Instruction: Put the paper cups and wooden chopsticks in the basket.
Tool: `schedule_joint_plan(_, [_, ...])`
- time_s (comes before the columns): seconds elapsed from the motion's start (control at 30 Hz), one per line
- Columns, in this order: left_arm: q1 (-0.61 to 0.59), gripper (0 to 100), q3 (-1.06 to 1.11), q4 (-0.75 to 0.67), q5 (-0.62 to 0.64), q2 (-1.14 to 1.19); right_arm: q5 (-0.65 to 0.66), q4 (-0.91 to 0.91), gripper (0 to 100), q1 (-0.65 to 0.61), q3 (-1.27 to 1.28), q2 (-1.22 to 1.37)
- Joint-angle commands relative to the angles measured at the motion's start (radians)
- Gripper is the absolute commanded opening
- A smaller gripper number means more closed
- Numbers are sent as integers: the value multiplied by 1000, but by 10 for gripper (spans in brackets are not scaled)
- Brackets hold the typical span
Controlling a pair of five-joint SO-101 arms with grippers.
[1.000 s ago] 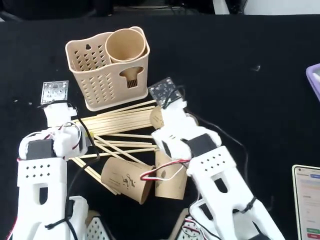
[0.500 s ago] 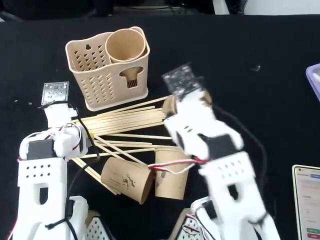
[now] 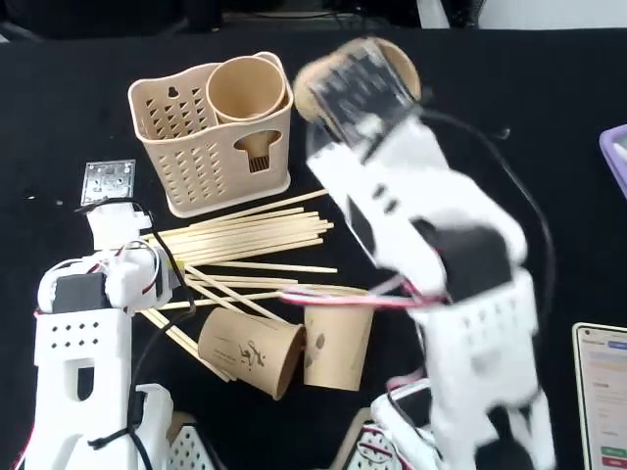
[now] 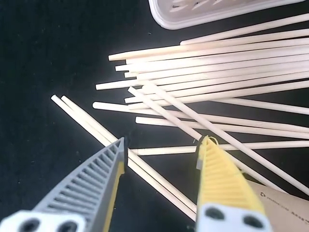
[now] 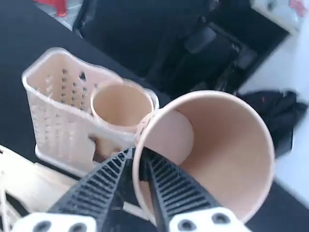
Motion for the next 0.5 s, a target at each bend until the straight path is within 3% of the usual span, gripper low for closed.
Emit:
schedule_joint_plan(0.0, [-10, 245, -2, -5, 3, -21, 80, -3, 10, -46, -282, 217])
schedule_joint_plan(0.2, [-12, 245, -2, -5, 3, -21, 138, 0, 10, -41, -536, 533])
schedule_joint_plan(0.47, [-12, 245, -2, -5, 3, -23, 137, -2, 10, -83, -578, 654])
